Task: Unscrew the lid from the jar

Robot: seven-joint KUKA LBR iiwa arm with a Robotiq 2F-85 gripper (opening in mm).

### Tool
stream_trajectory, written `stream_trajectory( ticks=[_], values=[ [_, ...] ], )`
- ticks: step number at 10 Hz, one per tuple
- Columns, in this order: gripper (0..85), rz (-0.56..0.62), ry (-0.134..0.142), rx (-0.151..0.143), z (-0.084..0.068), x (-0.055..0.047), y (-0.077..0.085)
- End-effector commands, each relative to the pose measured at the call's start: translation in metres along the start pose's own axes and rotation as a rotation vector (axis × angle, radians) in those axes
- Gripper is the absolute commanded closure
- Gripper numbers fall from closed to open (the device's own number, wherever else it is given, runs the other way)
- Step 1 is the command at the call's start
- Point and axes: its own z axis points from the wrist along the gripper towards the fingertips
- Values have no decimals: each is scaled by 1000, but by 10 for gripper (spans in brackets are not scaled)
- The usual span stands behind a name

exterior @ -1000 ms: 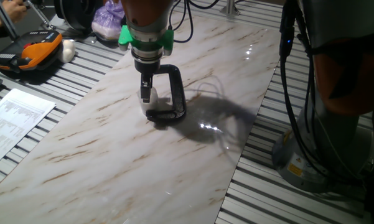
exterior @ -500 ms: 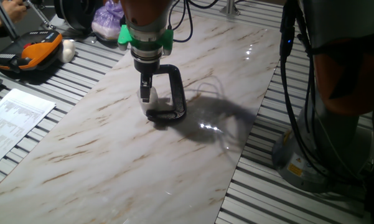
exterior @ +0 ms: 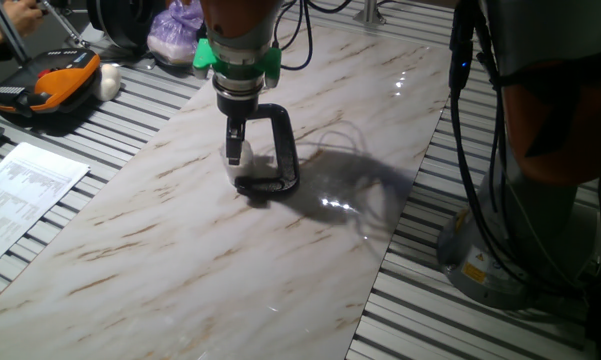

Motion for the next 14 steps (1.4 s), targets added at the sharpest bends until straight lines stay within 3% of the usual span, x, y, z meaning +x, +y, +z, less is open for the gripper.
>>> stream_trajectory(
  ticks=[1,8,11,14],
  values=[
    [340,1,0,0,-2,0,0],
    [340,1,-16,-3,-3,-1,0],
    [340,1,-27,-29,-1,-1,1],
    [340,22,-21,-21,0,-1,0]
  ],
)
